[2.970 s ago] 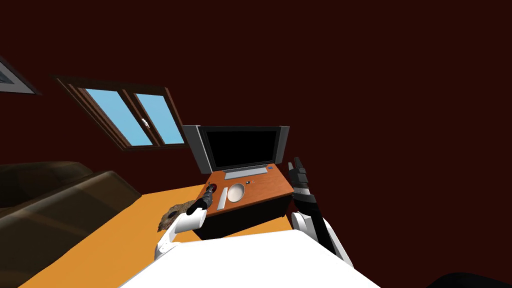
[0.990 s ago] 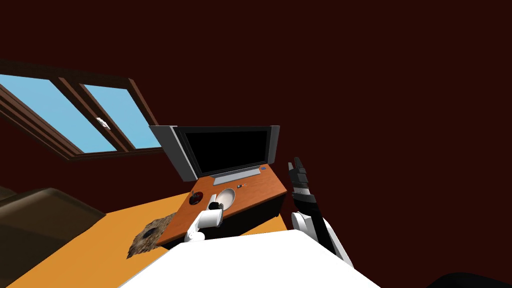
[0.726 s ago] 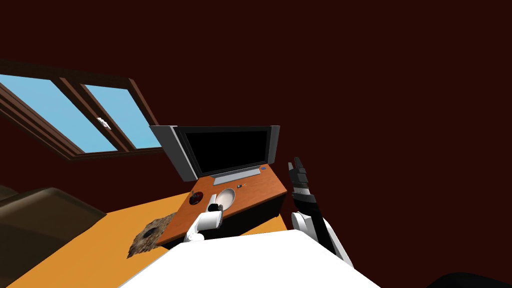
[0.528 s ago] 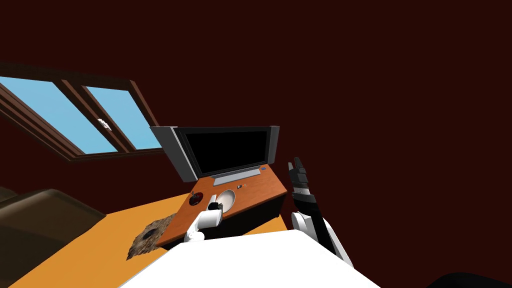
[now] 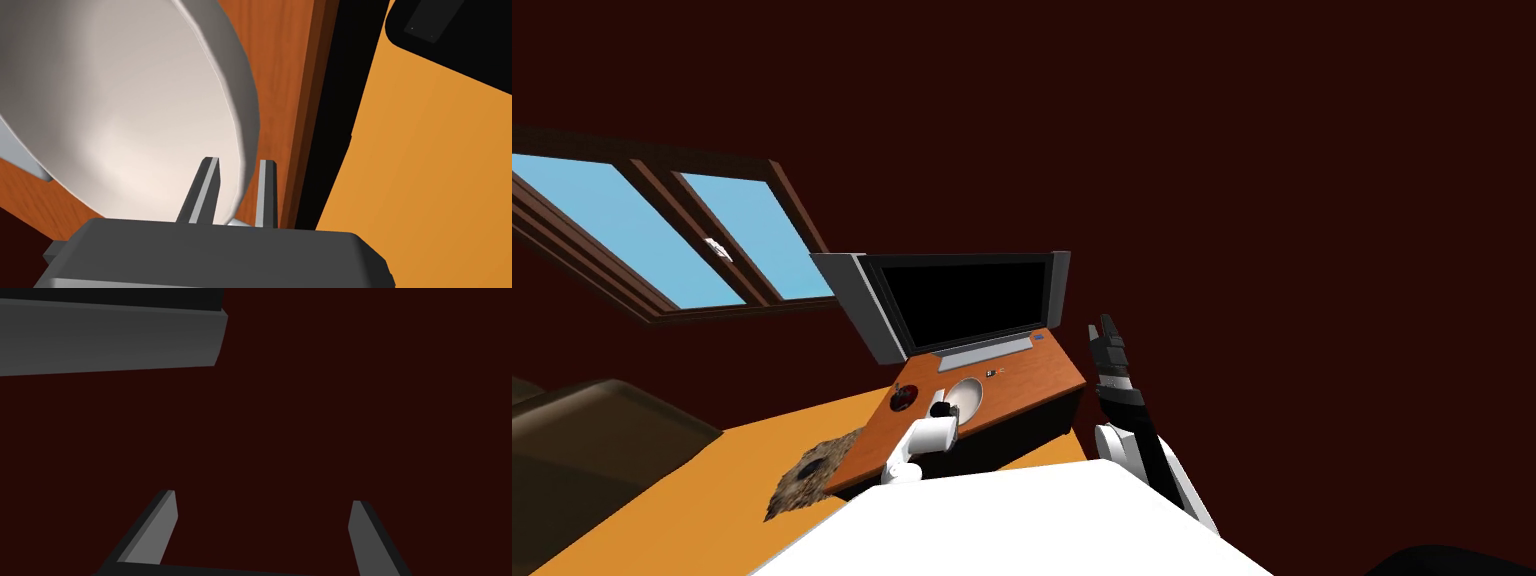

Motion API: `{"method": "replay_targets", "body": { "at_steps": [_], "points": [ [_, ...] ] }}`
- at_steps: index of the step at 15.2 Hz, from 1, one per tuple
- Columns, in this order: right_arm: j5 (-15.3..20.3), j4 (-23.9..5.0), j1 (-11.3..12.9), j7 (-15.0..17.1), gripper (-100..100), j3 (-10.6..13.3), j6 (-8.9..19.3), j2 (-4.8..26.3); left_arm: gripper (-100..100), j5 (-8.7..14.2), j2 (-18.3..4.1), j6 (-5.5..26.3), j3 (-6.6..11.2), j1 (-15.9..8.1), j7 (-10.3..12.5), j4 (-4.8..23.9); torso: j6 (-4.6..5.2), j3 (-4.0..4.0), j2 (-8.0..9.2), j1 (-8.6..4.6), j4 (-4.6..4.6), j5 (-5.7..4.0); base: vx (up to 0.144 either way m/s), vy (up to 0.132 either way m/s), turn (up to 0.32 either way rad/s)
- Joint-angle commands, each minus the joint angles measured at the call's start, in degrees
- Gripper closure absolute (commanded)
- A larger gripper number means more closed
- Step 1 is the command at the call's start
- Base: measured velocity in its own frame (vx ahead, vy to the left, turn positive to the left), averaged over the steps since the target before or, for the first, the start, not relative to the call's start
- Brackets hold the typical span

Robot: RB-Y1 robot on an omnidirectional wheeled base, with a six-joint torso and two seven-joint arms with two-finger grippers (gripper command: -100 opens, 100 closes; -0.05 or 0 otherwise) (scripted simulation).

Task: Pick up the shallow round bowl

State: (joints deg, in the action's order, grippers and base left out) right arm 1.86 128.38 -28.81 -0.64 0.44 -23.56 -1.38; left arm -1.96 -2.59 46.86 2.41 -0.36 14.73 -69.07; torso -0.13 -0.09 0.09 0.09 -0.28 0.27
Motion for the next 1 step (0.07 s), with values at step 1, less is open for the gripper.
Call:
{"method": "replay_targets", "body": {
  "at_steps": [1],
  "points": [
    [0.0,0.0,0.0,0.0,0,0.0,0.0,0.0,100,0.0,0.0,0.0,0.0,0.0,0.0,0.0,0.0,0.0,0.0,0.0,0.0,0.0,0.0,0.0,0.0]
  ]
}}
